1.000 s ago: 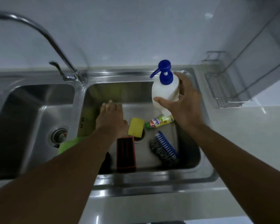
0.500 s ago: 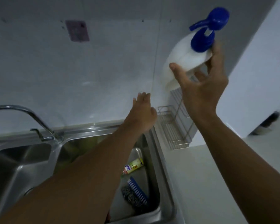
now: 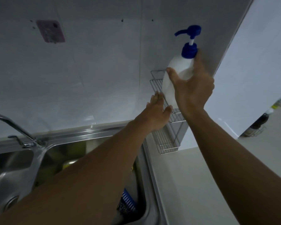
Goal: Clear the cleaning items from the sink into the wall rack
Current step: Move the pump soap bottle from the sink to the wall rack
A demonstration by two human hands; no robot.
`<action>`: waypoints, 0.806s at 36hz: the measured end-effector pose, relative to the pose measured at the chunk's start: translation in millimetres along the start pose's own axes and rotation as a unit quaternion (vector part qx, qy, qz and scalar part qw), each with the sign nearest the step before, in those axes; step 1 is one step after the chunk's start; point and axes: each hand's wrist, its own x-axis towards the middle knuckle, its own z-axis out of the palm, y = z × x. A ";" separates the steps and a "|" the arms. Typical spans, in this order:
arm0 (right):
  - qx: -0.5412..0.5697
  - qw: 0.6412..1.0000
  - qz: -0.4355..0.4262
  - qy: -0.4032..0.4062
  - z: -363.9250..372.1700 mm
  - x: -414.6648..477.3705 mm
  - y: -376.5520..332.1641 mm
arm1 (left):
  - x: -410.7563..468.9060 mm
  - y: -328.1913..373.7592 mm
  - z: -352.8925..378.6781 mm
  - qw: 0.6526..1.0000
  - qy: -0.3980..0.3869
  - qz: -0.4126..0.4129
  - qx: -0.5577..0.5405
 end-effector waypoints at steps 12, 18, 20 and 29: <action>-0.049 0.993 -0.105 -0.010 18.0 -0.6 26.4 | 19.1 0.4 1.8 1.000 0.016 -0.003 -0.012; -0.098 0.972 -0.201 -0.078 6.7 0.7 43.2 | 22.8 3.8 -1.9 1.000 0.020 -0.010 0.001; -0.102 0.973 -0.194 -0.079 7.1 2.8 47.5 | 24.6 3.7 -2.7 1.000 0.020 -0.013 0.005; -0.107 0.962 -0.244 -0.067 33.6 27.6 50.5 | 33.2 1.7 -3.5 0.999 0.018 -0.022 0.034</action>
